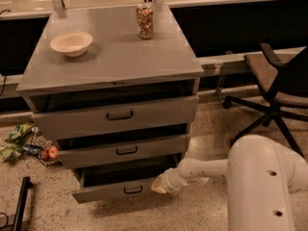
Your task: Close bottom drawer
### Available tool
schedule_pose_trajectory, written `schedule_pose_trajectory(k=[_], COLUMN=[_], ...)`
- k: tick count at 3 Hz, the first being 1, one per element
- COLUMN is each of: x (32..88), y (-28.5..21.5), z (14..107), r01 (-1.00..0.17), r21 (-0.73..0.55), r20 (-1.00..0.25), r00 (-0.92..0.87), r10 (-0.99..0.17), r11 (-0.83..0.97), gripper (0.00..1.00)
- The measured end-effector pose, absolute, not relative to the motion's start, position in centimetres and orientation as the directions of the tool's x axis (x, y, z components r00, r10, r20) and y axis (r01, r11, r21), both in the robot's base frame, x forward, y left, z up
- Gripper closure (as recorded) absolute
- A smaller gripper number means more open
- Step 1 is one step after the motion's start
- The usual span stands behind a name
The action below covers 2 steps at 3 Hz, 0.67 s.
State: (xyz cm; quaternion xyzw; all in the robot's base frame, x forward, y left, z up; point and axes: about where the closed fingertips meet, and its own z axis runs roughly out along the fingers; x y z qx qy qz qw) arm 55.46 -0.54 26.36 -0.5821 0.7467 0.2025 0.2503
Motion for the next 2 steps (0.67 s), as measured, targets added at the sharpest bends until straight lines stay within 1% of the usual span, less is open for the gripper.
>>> schedule_pose_trajectory(k=[1,2], x=[55.8,57.2], y=[-0.3,-0.5], z=[23.1,19.6], r01=[-0.981,-0.990], r21=[-0.004,-0.048], r20=[-0.610,-0.593], r00=[-0.150,-0.077], r10=[-0.778,-0.802], r11=[0.192,0.131], gripper=[1.00,1.00])
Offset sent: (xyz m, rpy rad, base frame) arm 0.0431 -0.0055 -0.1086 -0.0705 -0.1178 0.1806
